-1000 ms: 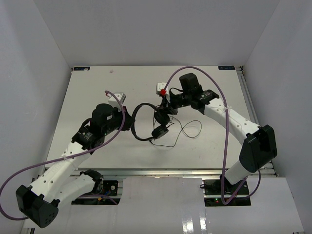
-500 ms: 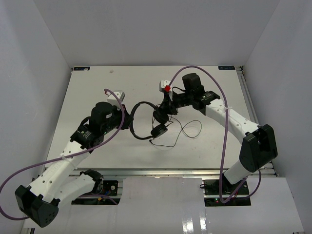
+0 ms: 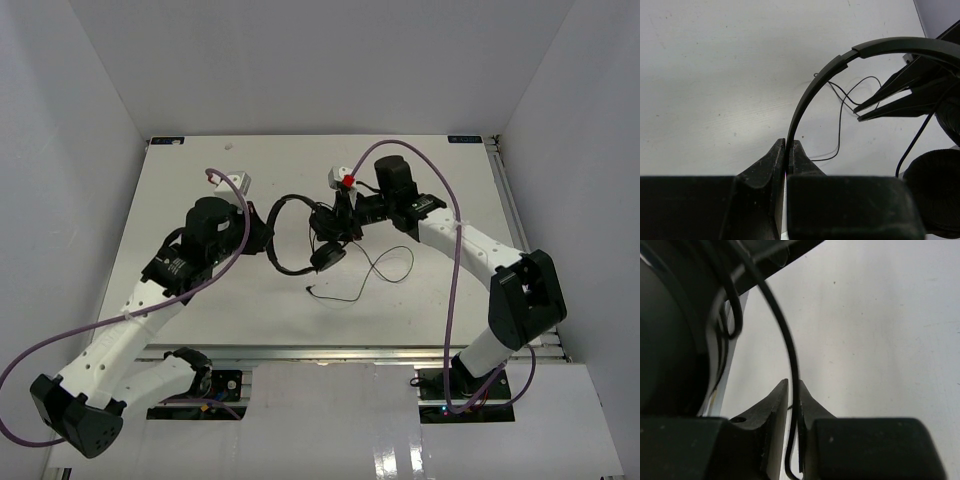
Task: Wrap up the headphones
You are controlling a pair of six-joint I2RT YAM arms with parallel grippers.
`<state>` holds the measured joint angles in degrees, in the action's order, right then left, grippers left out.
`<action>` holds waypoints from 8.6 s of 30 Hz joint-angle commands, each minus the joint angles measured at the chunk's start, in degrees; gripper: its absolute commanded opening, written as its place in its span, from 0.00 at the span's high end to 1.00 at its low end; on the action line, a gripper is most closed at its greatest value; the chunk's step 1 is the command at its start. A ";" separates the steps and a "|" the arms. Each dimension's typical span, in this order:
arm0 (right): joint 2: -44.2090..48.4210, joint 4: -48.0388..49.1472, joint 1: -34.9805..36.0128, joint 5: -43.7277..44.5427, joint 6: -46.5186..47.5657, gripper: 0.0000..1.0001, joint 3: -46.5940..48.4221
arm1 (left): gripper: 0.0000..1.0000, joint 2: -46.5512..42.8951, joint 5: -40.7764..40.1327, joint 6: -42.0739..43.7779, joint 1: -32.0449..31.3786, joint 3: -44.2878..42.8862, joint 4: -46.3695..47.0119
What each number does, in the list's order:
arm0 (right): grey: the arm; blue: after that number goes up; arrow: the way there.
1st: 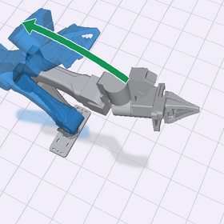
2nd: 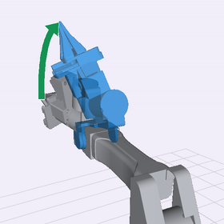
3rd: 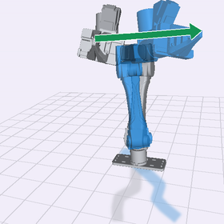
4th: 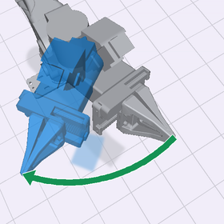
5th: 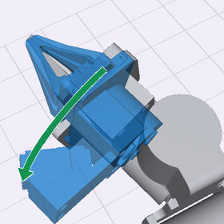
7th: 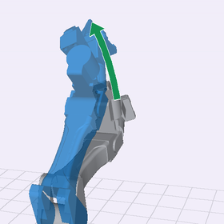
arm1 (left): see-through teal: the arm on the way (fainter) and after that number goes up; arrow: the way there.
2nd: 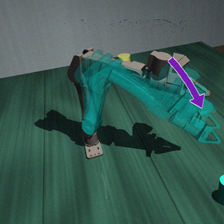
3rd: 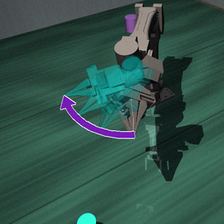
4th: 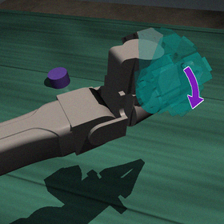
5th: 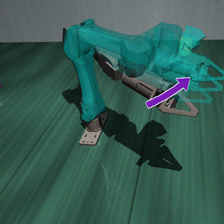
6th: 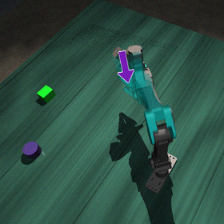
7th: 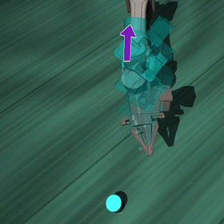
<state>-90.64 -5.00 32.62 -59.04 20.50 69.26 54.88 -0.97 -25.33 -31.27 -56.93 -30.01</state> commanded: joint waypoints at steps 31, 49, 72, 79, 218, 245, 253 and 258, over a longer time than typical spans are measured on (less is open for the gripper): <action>-9.19 73.66 0.85 -10.87 -52.71 0.57 -17.71 | 1.00 0.62 -9.48 -17.81 -0.11 -14.85 -0.75; 6.24 33.28 3.58 -0.32 -20.77 0.59 -20.24 | 1.00 3.48 -13.23 -26.26 -0.11 -15.47 6.35; 15.70 11.65 4.10 4.79 -5.55 0.91 -16.87 | 1.00 10.60 -23.80 -28.39 0.01 -19.76 8.75; 18.06 -10.04 8.18 21.11 9.81 0.92 -6.18 | 1.00 20.05 -29.93 -15.66 0.32 -24.90 3.31; 2.58 38.78 -2.70 -8.08 -17.66 0.78 -21.92 | 1.00 8.62 -10.94 -15.61 0.59 -25.55 3.68; 22.84 -22.55 8.60 41.60 31.95 0.92 -0.95 | 1.00 22.36 -25.98 -7.33 2.90 -15.07 -1.13; 17.97 -18.36 9.14 51.91 34.79 0.92 5.62 | 1.00 24.42 -17.22 0.08 2.50 -7.35 0.61; 14.49 -15.12 9.27 54.83 34.49 0.92 6.31 | 1.00 21.62 -10.61 4.51 1.99 -2.01 3.50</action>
<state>-74.37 -24.81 41.41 -9.08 54.11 73.18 80.96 -18.29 -26.14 -28.89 -61.86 -30.56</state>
